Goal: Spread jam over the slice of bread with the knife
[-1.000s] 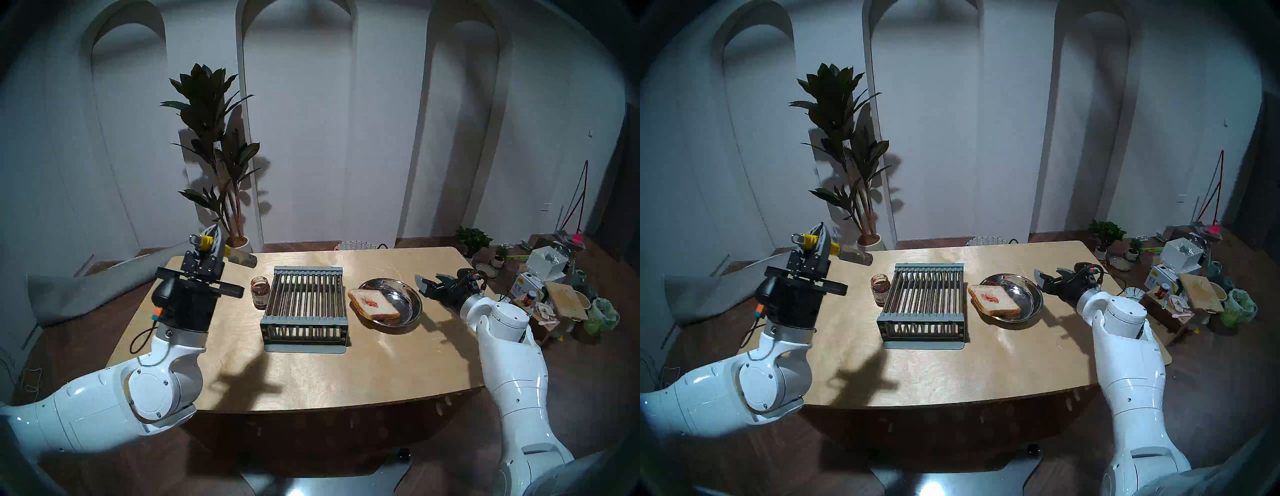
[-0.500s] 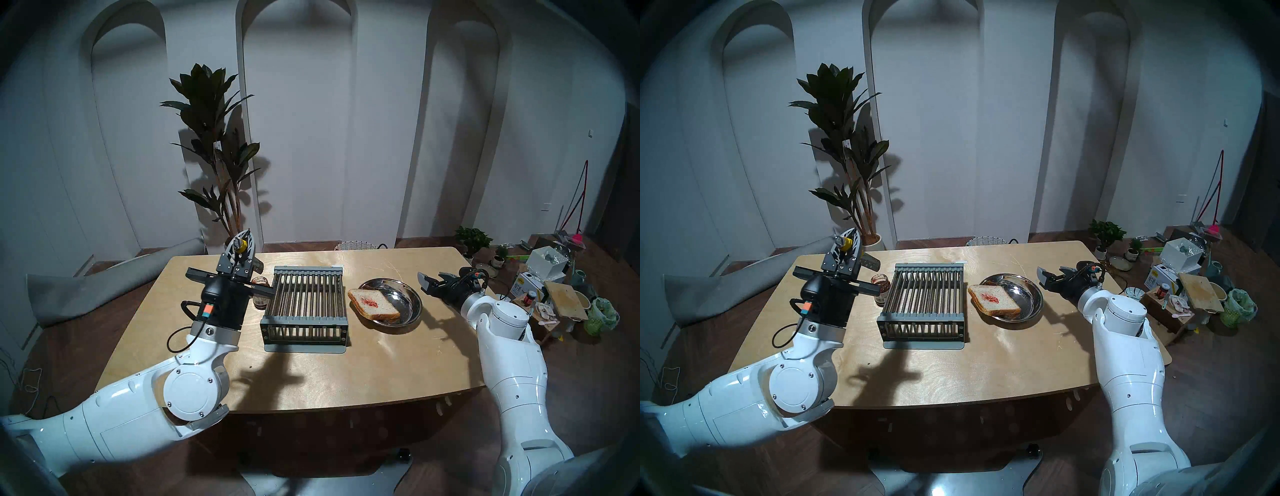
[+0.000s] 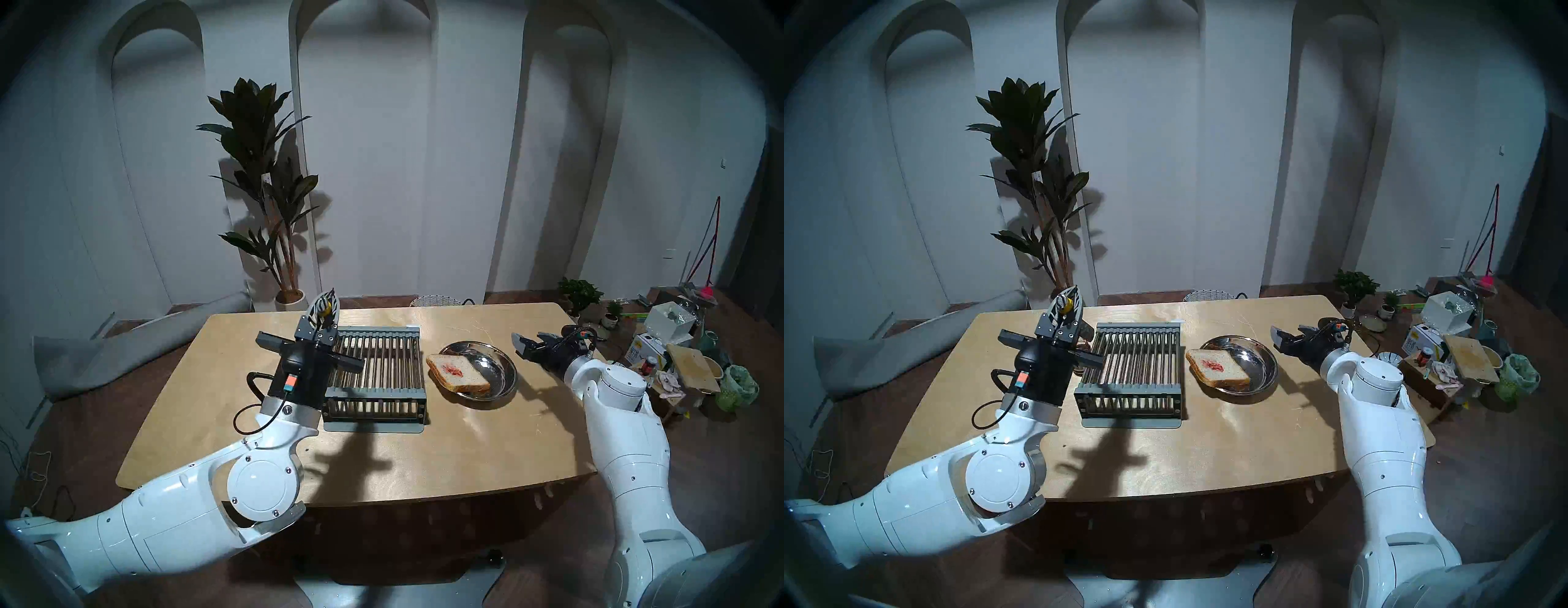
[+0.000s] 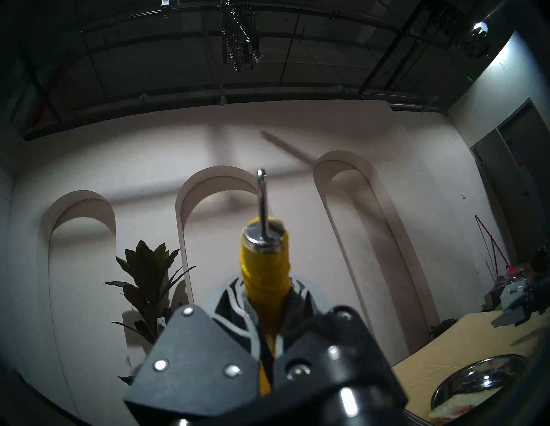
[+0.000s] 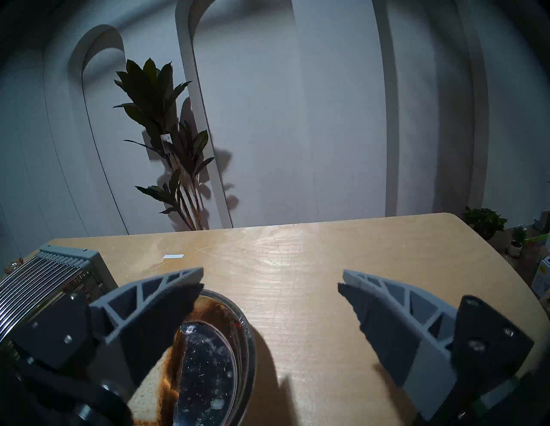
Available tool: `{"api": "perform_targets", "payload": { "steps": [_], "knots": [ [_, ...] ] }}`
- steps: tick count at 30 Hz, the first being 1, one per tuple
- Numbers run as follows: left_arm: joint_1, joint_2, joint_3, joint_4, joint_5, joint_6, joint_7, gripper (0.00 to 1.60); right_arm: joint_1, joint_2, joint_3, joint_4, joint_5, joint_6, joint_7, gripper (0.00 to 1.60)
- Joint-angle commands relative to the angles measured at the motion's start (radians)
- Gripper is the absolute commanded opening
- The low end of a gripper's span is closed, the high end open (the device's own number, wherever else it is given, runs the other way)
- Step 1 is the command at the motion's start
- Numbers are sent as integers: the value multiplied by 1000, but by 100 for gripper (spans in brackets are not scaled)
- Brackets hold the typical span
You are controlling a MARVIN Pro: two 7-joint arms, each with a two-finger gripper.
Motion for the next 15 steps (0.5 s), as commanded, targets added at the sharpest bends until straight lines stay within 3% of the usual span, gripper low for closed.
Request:
{"api": "perform_targets", "payload": {
  "steps": [1,15],
  "knots": [
    [-26,-27,5,10,29,9,-6,0,33,3,3,-1,5,-20,3,160],
    [-48,-62,15,85,5,-7,-51,0,19,6,8,-11,8,-24,4,160]
  ]
}}
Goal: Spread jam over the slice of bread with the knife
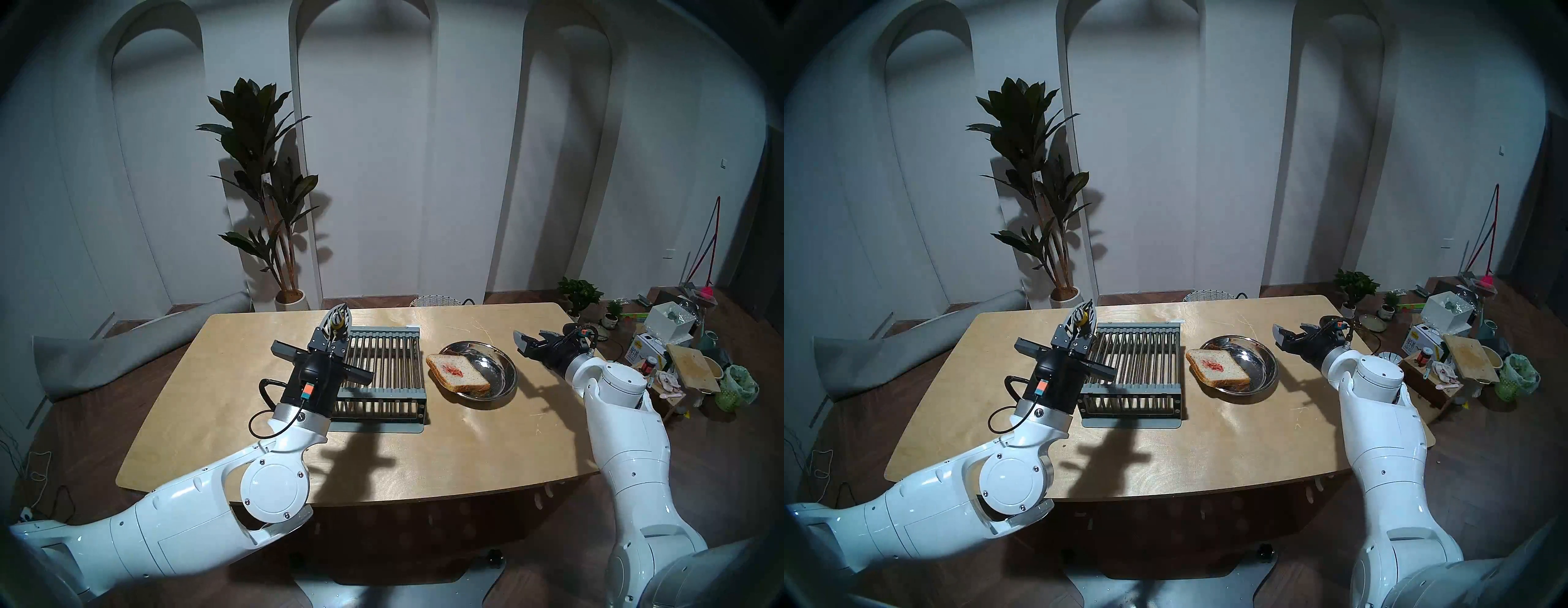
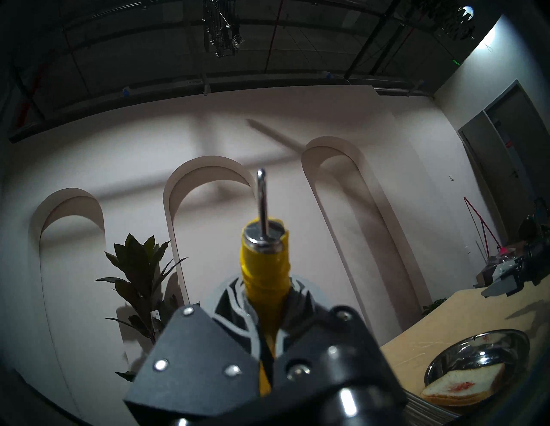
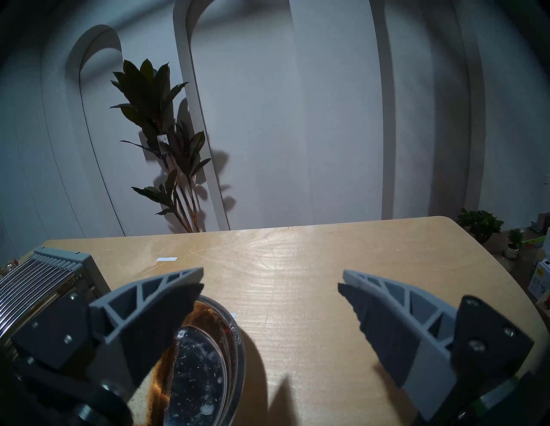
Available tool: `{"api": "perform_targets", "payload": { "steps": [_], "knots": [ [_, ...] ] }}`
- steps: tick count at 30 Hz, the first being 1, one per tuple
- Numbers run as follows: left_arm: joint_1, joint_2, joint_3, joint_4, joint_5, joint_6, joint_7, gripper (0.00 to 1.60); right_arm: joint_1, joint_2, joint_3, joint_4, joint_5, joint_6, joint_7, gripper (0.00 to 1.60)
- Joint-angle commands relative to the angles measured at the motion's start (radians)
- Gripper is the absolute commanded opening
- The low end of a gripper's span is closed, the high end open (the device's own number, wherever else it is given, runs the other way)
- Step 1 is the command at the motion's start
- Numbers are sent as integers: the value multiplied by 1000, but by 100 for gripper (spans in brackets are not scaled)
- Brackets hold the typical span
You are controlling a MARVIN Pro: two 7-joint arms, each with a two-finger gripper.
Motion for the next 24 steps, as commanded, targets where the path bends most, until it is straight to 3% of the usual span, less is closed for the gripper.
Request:
{"api": "perform_targets", "payload": {
  "steps": [1,24],
  "knots": [
    [-29,-25,-4,-2,-4,-19,-17,0,7,0,6,-28,3,-11,-2,160],
    [-38,-64,4,74,-28,-23,-75,0,-8,-2,12,-42,0,-8,0,160]
  ]
}}
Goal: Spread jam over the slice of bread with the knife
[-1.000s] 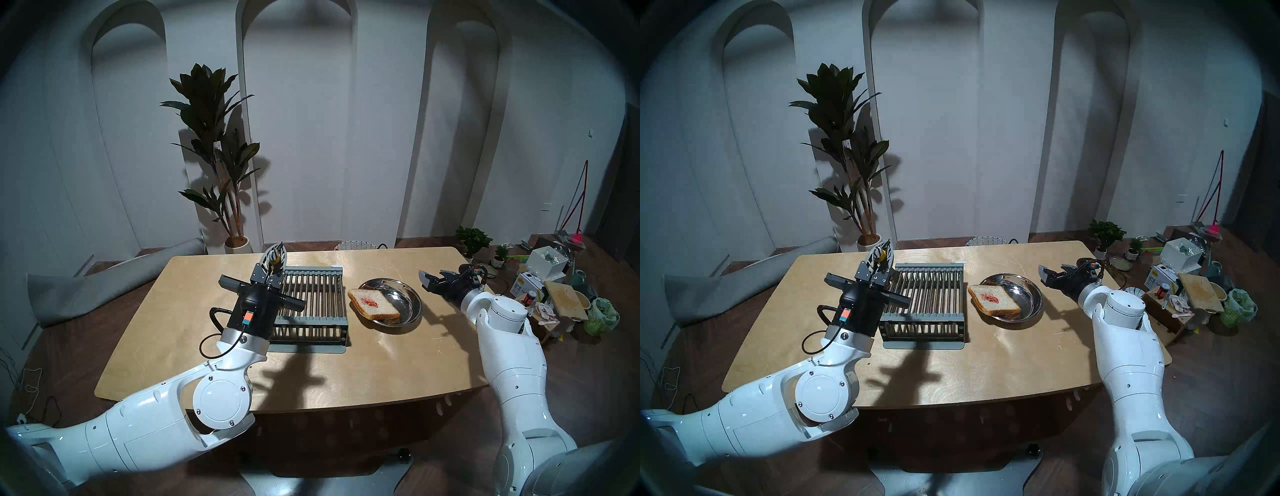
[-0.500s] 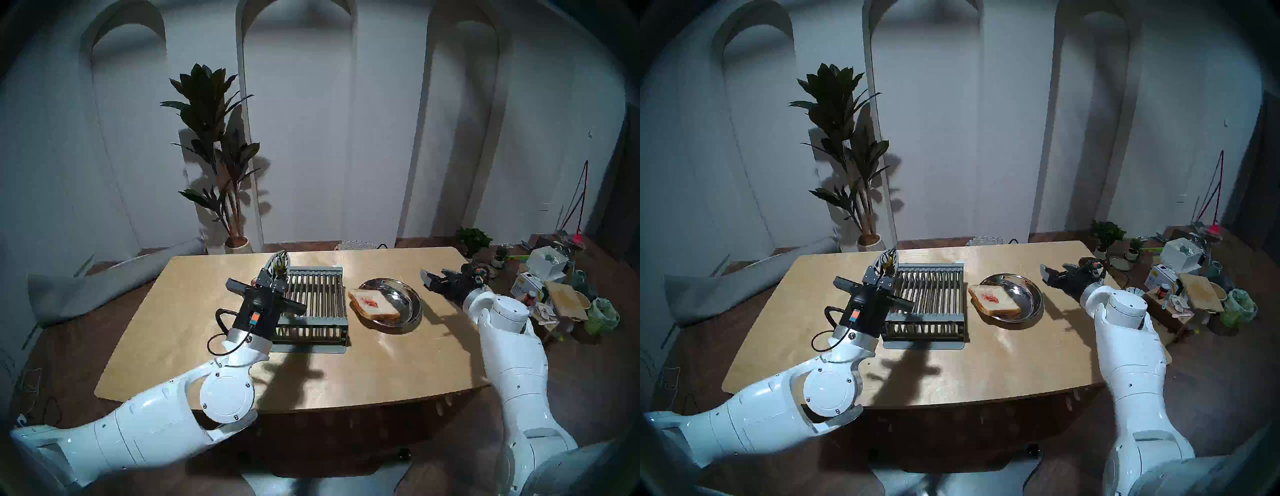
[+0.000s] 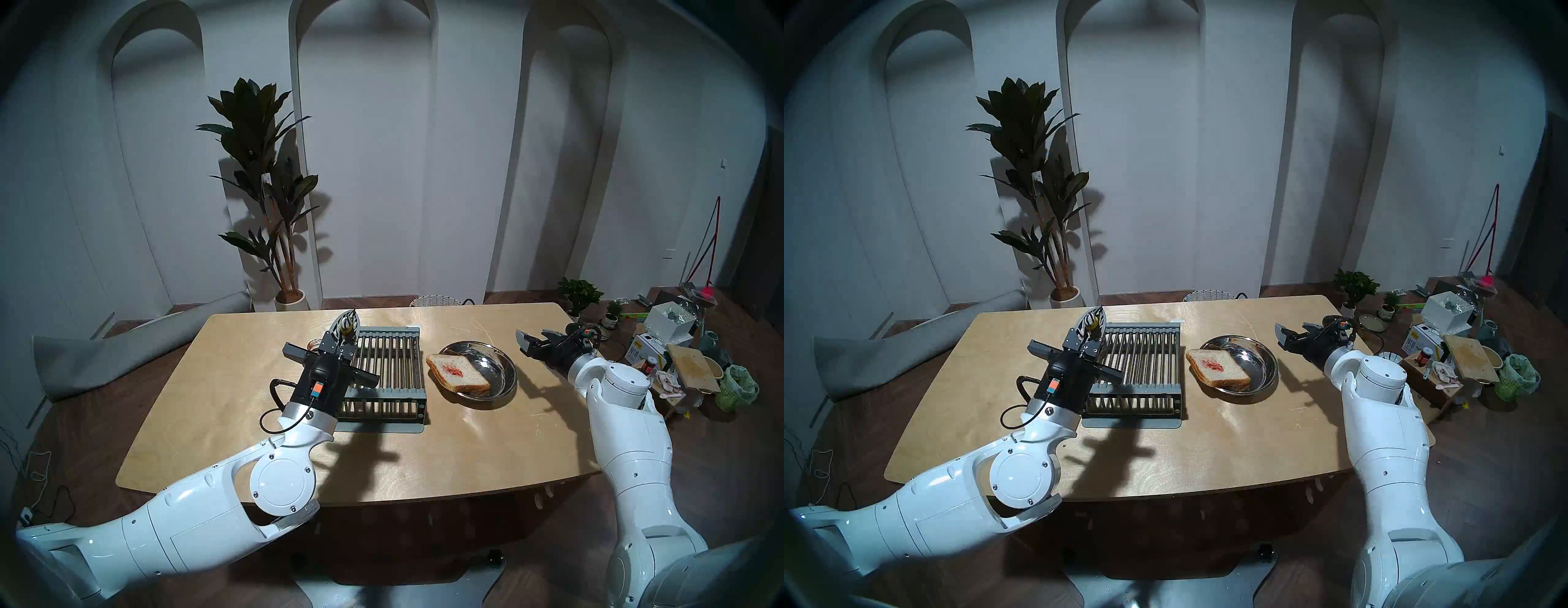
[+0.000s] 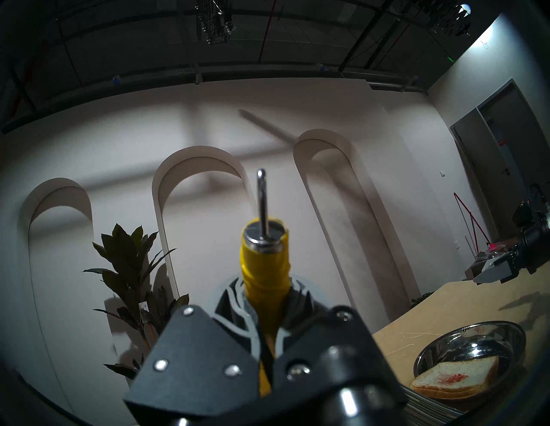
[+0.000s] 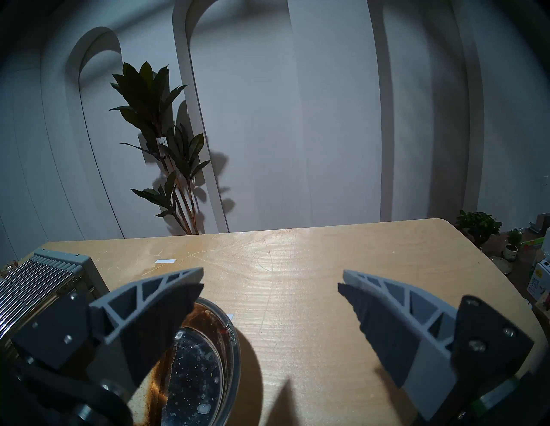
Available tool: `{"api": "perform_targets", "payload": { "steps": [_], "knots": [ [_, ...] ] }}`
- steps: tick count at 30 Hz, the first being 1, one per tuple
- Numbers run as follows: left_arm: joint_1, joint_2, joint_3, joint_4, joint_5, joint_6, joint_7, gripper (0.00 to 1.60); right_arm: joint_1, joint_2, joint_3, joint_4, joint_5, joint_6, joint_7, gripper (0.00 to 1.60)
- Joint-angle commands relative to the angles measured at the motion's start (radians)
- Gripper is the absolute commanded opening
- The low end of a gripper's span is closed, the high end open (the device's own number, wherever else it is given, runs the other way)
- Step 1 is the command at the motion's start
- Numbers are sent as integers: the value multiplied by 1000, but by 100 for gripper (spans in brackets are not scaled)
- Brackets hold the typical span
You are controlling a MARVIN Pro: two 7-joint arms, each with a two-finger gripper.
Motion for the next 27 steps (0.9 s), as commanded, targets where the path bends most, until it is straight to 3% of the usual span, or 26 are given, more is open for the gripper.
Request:
{"api": "perform_targets", "payload": {
  "steps": [1,14,27],
  "knots": [
    [-25,-21,0,16,-4,-12,-17,0,0,-3,1,-33,0,-8,-3,160],
    [-49,-45,6,92,-36,-18,-78,0,-14,-5,6,-46,1,-3,-5,160],
    [-65,-78,6,140,-83,33,-116,0,-31,-10,20,-64,2,-1,-17,160]
  ]
}}
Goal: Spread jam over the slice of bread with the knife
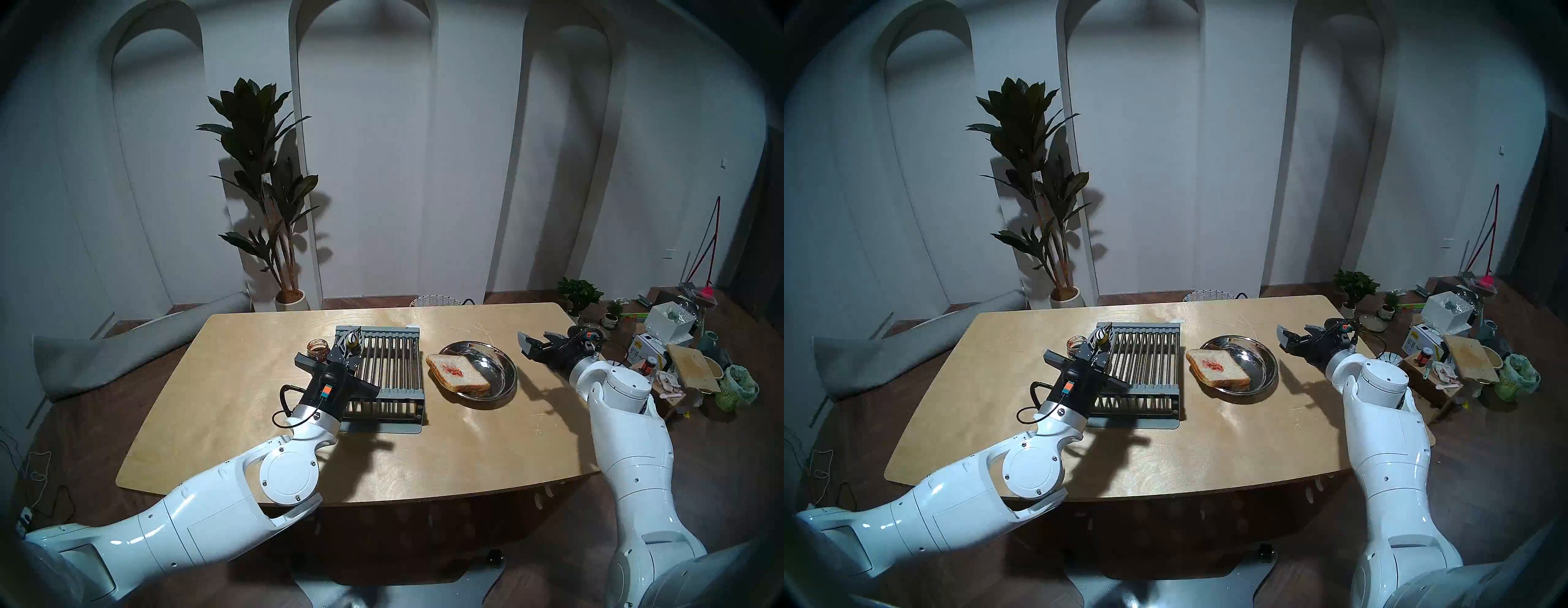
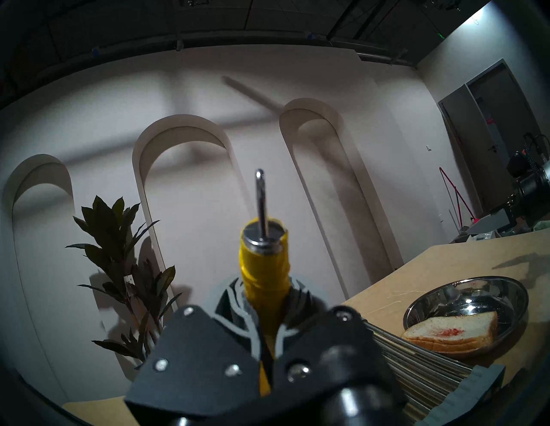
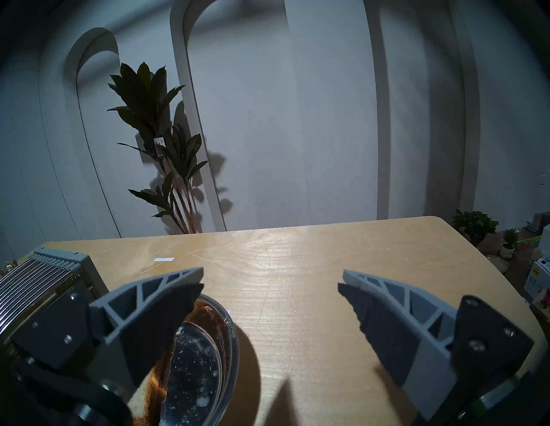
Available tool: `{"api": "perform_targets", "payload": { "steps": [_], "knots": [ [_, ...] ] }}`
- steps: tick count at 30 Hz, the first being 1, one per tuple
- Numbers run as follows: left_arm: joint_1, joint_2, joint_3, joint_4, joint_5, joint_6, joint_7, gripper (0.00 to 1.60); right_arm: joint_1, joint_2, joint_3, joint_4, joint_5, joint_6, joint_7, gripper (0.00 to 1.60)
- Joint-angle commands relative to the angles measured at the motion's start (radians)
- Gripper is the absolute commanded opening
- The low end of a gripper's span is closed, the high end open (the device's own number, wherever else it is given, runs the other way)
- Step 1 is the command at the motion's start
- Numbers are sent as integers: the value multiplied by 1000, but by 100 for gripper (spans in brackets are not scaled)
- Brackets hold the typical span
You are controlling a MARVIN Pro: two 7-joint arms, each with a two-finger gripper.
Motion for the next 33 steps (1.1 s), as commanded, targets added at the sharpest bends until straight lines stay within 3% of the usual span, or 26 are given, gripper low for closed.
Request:
{"api": "perform_targets", "payload": {
  "steps": [1,12,16,24,26,29,31,32,33],
  "knots": [
    [-28,-23,-7,-7,-9,24,-7,0,-5,-2,7,-35,3,-1,-5,160],
    [3,-31,-15,-11,-38,29,21,0,-13,-2,12,-42,4,-1,-7,160],
    [16,-18,-16,-27,-41,28,37,18,-8,0,9,-29,3,-7,-4,160],
    [27,-16,-17,-38,-43,38,65,23,2,0,2,-23,1,-7,6,160],
    [29,-16,-17,-40,-44,39,69,41,4,1,1,-20,0,-7,8,160],
    [33,-15,-15,-44,-45,39,74,44,7,3,-1,-16,0,-9,11,160],
    [35,-17,-15,-46,-47,41,80,71,9,5,-3,-13,0,-9,12,160],
    [36,-17,-14,-47,-46,42,81,74,9,6,-3,-11,1,-10,14,160],
    [37,-17,-12,-47,-45,42,84,96,10,6,-4,-10,1,-10,15,160]
  ]
}}
